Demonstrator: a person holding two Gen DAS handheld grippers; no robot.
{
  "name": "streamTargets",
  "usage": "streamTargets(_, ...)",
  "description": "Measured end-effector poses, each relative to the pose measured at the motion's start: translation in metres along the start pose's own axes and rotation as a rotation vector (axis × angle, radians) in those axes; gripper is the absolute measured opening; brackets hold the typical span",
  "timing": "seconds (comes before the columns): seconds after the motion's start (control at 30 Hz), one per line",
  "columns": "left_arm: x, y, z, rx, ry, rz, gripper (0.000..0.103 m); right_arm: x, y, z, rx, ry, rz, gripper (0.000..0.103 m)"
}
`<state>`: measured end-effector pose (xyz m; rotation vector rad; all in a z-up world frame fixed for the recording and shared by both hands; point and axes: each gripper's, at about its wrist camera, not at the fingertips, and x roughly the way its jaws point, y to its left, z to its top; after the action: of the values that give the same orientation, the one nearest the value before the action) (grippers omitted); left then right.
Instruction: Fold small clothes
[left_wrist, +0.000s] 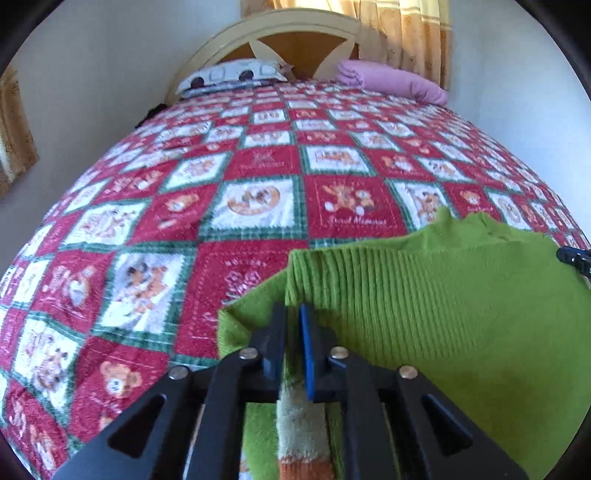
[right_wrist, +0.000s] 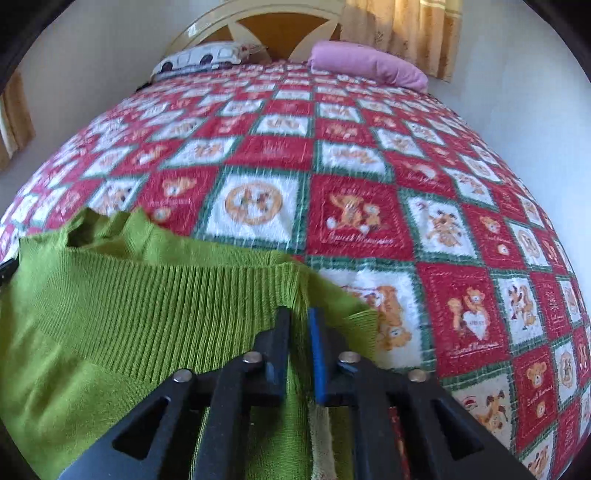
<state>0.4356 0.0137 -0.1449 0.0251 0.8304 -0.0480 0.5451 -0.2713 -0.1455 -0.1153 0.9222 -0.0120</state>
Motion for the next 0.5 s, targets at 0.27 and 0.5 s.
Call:
streamTargets(0.27, -0.078, 0.015, -0.033, 0.002, -0.115, -0.019, 0.066, -0.093, 0.01, -0.037, -0.044, -0.133, 0.067, 0.054)
streamTargets(0.5, -0.093, 0.027, -0.092, 0.04, -0.047, -0.06, 0.072, -0.133, 0.048, -0.111, -0.151, -0.154, 0.201, 0.054)
